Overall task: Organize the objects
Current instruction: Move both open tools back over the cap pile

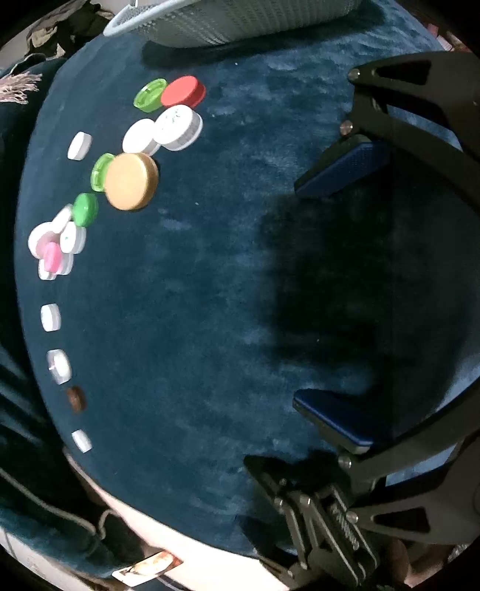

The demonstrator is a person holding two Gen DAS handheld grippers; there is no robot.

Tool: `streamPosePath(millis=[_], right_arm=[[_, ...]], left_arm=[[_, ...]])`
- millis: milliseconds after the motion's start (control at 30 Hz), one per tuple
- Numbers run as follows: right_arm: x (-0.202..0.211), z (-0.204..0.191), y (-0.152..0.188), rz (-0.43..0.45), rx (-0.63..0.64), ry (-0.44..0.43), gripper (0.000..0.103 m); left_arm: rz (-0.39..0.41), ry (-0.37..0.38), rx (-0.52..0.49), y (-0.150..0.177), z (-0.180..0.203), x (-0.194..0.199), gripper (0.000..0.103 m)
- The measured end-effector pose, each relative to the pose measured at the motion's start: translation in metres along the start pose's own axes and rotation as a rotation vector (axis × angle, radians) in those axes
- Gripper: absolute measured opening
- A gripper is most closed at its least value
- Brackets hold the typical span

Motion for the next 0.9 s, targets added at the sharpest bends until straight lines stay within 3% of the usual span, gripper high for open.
streamPosePath(millis=[167, 367, 733, 900], right_arm=[[0.024, 0.002, -0.015, 0.116, -0.037, -0.089, 0.102], [0.044, -0.01, -0.066, 0.19, -0.027, -0.133, 0.102], [0.035, -0.054, -0.17, 0.251, 0.08, -0.132, 0.097], [0.01, -0.073, -0.211, 0.256, 0.136, -0.071, 0.096]], left_arm=[[-0.004, 0.002, -0.002, -0.002, 0.001, 0.003, 0.103], [0.084, 0.036, 0.055, -0.021, -0.005, 0.023, 0.102], [0.158, -0.01, 0.171, -0.051, -0.037, 0.035, 0.102], [0.165, -0.011, 0.217, -0.057, -0.047, 0.033, 0.102]])
Point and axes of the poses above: each gripper's, at about its wrist camera, not at the fingertips, and x roughly against the way its jaws point, z to its right, y to its underside, the point moved 10 cm from there along -x, roughly the way its jaws point, and after that the axes turned 12 degrees about -z, right-handed, at the moved point
